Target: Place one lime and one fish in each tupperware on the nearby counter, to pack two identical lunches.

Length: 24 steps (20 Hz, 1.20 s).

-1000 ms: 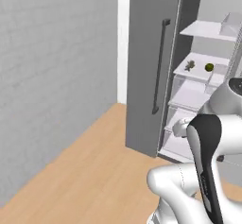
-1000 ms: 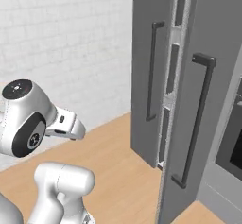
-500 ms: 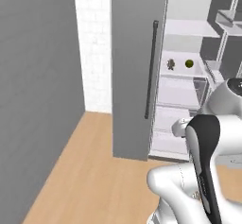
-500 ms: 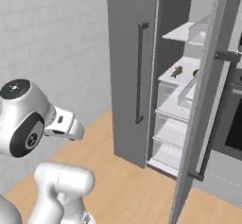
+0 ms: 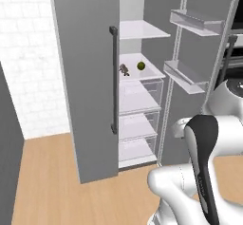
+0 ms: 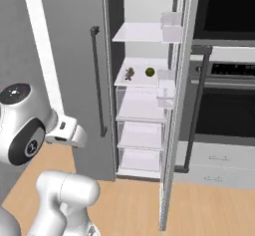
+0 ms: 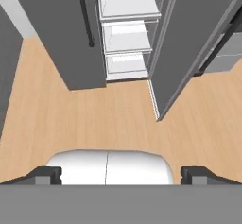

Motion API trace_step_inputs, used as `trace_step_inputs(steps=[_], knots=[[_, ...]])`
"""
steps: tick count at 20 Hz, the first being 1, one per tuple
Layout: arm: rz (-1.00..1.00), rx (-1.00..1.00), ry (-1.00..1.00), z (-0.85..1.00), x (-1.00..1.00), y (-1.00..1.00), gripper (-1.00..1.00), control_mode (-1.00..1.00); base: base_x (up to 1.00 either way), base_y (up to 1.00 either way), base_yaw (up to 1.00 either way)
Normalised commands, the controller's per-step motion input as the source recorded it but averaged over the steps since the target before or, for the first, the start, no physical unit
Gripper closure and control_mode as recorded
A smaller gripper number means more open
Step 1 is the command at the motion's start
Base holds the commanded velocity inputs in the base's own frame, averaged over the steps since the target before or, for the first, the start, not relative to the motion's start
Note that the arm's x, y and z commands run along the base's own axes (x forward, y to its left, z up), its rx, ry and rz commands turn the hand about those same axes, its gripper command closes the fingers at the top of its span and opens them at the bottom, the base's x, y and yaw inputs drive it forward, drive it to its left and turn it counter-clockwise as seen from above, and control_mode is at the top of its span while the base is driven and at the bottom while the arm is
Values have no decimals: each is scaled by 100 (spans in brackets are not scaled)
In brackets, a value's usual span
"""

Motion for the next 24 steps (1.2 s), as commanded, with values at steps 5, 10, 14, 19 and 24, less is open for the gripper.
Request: trace_step_inputs(steps=[5, 10, 14, 19, 24], knots=[[0, 0, 0, 0, 0, 0, -100, 100, 92, 3, -19], [0, 0, 0, 0, 0, 0, -100, 100, 87, -2, 1], [0, 0, 0, 0, 0, 0, -100, 100, 62, -29, 17], [0, 0, 0, 0, 0, 0, -100, 100, 66, -34, 21], [0, 0, 0, 0, 0, 0, -100, 100, 41, -35, 17]])
